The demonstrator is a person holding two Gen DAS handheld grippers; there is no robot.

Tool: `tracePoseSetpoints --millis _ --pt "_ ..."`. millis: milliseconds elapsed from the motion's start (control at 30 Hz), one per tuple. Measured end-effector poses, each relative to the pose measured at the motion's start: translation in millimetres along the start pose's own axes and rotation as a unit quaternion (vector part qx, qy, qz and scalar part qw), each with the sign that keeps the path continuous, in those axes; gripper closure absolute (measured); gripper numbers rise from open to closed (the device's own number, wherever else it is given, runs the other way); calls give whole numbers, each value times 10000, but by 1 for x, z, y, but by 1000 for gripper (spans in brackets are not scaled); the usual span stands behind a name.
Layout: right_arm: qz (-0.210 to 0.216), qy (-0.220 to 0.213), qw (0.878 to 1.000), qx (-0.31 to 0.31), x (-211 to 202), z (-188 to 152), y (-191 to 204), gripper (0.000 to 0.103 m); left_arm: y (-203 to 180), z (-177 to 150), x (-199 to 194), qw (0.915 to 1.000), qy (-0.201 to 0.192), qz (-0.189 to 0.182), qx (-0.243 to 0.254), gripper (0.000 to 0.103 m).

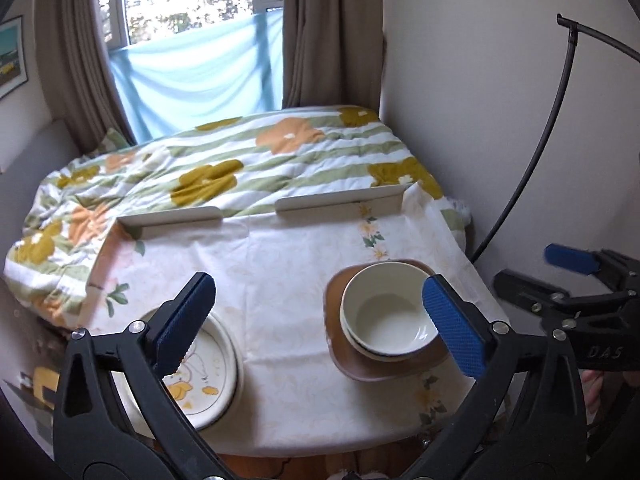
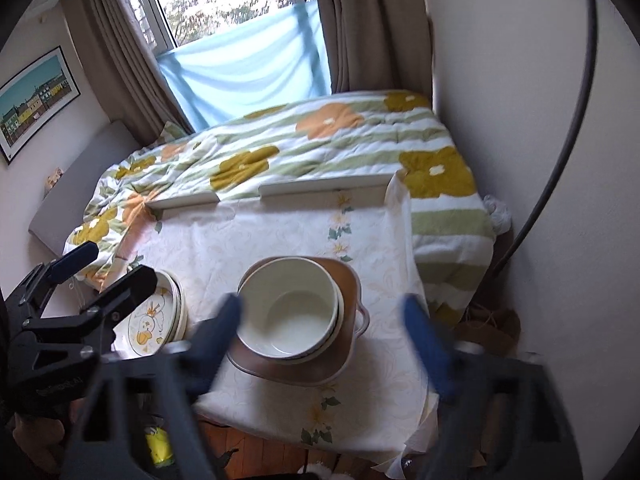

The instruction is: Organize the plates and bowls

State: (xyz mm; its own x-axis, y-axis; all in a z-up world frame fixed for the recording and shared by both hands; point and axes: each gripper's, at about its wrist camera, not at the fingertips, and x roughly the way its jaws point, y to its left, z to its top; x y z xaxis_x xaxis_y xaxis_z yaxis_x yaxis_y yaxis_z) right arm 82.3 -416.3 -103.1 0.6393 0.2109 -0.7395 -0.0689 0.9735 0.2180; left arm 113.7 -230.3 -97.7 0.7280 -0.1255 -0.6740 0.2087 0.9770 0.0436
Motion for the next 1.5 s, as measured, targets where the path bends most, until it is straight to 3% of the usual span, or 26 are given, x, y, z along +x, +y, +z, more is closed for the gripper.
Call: tracePoseSetpoints --millis 133,233,367,433,600,767,933,1033,1233,1300,1500 --pt "-290 -361 9989 -116 -19 -6 -1 12 7 -6 -7 10000 11 11 -52 0" --pt "-480 -193 9986 -139 -20 -8 -5 12 11 -10 -5 9998 162 20 -69 0" --pt "-501 75 9987 -25 -13 -13 -14 12 16 -18 10 9978 662 -38 41 0" --pt "-569 474 9972 -123 0 -15 -16 12 19 -20 19 9956 922 -143 108 0" --pt "-511 1405 9881 -358 47 -27 -23 12 23 -33 69 9810 1836 -581 216 0" --pt "-415 2028 9779 -282 92 -38 -30 13 19 -59 123 9613 2657 -640 348 8" --pt "-251 2330 9715 -356 117 -38 -30 29 11 -65 151 9487 3020 -848 385 14" --pt "-250 2576 9641 -589 134 -39 -25 45 4 -67 163 9408 3221 -918 521 24" --pt "-46 2810 9570 -719 156 -43 -25 57 -4 -73 183 9313 3422 -1122 546 42" --pt "21 2871 9551 -729 163 -44 -24 60 -8 -75 189 9282 3480 -1201 547 55" --pt "296 2880 9538 -808 176 -52 -20 75 -20 -82 199 9236 3530 -1419 468 75"
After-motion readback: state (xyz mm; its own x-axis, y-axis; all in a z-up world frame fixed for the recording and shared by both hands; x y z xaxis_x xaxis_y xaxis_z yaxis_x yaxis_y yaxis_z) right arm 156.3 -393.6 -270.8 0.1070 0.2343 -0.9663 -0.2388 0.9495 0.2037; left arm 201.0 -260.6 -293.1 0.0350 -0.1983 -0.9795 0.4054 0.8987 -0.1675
